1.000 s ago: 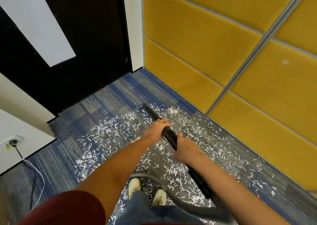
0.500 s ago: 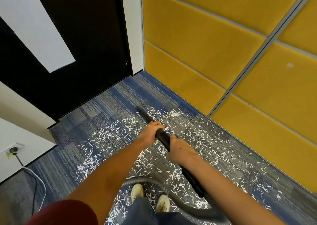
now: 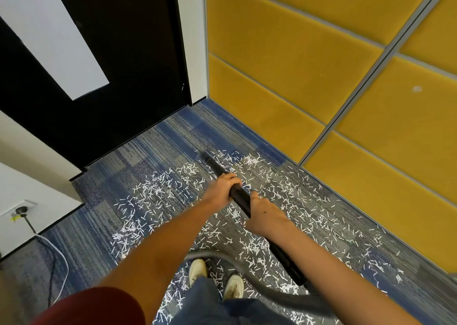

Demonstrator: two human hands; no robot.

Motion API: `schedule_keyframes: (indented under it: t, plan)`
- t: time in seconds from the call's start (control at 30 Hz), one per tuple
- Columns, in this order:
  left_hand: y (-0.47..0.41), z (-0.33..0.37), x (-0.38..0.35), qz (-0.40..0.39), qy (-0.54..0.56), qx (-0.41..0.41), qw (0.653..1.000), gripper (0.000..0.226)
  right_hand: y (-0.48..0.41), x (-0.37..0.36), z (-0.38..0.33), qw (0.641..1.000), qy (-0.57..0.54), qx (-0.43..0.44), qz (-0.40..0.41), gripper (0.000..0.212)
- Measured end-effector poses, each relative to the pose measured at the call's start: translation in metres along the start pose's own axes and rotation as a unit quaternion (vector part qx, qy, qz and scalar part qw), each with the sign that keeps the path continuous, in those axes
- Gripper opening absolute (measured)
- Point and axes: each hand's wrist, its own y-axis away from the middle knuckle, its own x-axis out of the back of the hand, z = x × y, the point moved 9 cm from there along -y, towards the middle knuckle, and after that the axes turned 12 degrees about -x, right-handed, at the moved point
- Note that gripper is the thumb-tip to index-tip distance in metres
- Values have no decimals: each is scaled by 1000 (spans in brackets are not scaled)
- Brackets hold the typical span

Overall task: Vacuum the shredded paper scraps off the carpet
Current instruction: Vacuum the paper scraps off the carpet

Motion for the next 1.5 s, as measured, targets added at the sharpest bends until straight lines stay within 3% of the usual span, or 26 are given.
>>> schedule_keyframes:
  t: [0.23,0.6,1.0,1.5]
  plan:
    - [15,19,-7,-27,-19,-3,999,36,16,-15,11,1000,4,2,-6,44]
    - [54,20,-6,9,-14,14,1000,31,34,-35,7,999,28,25,-4,43]
    - [19,43,-4,4,-5,-20,1000,33,24,-17,28,1000,9,-14,7,48]
    - [-4,18,-4,-25,2,-17,1000,34,-2,-8,13,1000,-6,-30,5,43]
